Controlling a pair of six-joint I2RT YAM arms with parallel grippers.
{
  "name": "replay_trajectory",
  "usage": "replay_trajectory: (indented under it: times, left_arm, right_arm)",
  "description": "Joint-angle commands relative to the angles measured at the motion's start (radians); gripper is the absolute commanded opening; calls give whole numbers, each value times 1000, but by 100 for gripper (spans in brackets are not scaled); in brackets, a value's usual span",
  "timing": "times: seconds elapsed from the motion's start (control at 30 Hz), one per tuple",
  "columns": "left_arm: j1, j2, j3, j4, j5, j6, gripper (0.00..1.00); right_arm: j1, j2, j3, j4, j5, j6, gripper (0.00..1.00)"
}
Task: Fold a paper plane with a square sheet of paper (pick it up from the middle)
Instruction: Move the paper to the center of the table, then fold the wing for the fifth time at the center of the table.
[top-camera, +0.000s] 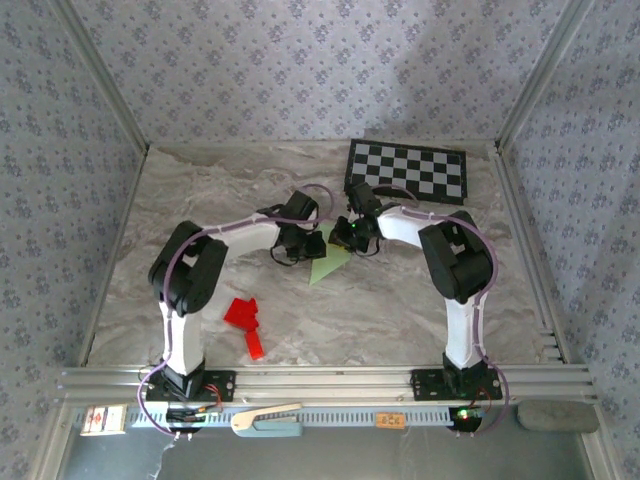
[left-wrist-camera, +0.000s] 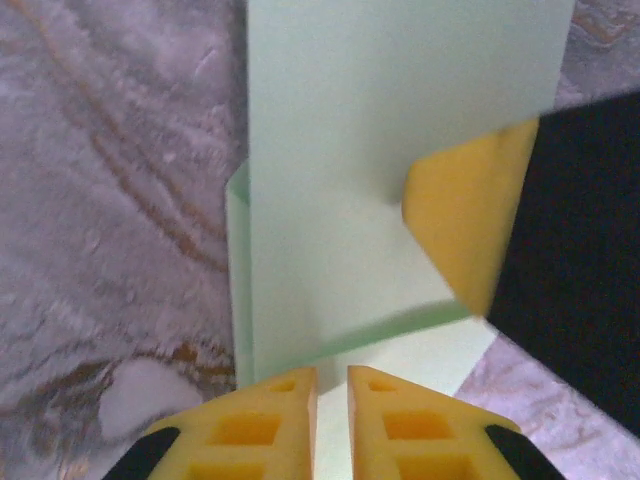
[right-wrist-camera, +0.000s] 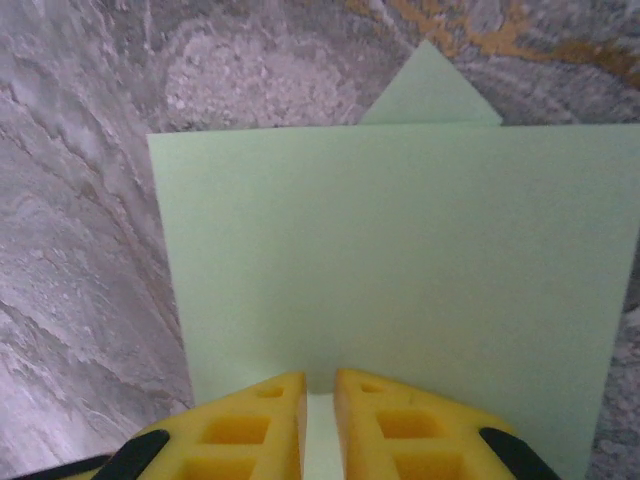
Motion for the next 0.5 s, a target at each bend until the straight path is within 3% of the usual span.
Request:
replay_trajectory:
  times: [0.0,0.23,0.47]
  left_arm:
    - [4,-85,-54,61,40,-83,19]
    - [-3,-123,-135,140,105,-176,20]
    - [1,-87,-143,111,20,-188,13]
  right_arm:
    - [17,28,-9,-117,72,87,19]
    - [23,-1,-51,-115,105,193,19]
    - [24,-6,-41,-119,101,182,21]
